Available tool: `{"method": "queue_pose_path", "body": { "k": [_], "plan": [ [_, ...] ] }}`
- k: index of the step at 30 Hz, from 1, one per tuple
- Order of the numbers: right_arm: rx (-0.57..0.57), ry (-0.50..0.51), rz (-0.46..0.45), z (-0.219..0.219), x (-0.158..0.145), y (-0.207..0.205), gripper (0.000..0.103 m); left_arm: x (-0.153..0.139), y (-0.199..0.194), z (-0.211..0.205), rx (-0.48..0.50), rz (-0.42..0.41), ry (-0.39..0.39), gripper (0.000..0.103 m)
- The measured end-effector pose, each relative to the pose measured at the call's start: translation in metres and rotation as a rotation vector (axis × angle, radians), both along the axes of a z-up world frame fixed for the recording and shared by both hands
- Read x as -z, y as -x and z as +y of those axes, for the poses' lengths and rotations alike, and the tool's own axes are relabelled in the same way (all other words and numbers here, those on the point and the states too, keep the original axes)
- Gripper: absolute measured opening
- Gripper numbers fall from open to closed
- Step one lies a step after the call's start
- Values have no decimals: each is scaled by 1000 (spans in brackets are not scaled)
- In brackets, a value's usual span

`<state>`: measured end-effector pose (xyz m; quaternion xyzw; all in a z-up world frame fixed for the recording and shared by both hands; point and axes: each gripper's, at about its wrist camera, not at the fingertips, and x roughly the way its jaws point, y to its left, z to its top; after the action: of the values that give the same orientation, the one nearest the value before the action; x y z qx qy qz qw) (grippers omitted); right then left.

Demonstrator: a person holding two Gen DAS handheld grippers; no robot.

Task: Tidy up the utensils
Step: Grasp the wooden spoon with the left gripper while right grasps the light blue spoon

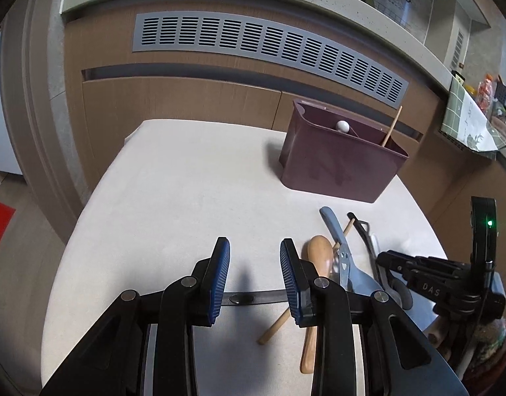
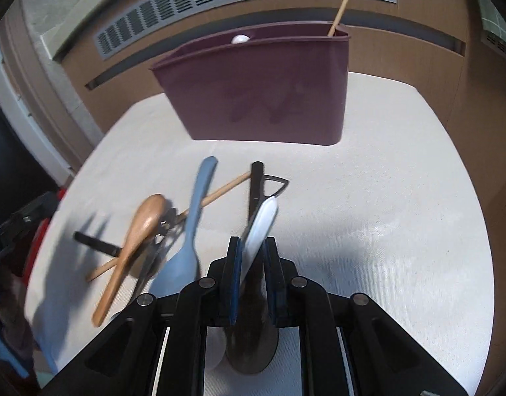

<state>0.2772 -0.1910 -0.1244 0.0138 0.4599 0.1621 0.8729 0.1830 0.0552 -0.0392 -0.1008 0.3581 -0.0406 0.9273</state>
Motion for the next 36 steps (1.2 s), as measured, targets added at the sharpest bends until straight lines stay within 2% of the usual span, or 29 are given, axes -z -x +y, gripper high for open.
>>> {"method": "queue_pose_path", "body": {
  "k": [3,9,13,18,20,25,29,33,36],
  "plan": [
    [3,-11,-2,2,2,1,15,3,0,-7,19,-5,-19,33],
    [9,-29,4,1,2,1,18,9,-1,-22,83,22,8,33],
    [4,-33,10,3,0,2,18,9,2,-25,95,28,-7,33],
    [-40,-8,-86,-1,-16,21,18,10,3,-16,75,37,-11,33],
    [-68,5,-114,-4,-21,29,18,15,0,-16,81,60,-7,33],
    [-96,-9,-79,-13,-19,39,18,29,-22,-34,179,163,72,33],
    [-54,-4,-78,-23,-16,39,18,31,-32,-63,251,176,4,33],
    [-35,2,-98,-31,-18,42,18,37,-45,-74,221,187,-73,33],
    [-39,5,-104,-32,-17,43,18,42,-52,-75,230,205,-88,33]
  ]
}}
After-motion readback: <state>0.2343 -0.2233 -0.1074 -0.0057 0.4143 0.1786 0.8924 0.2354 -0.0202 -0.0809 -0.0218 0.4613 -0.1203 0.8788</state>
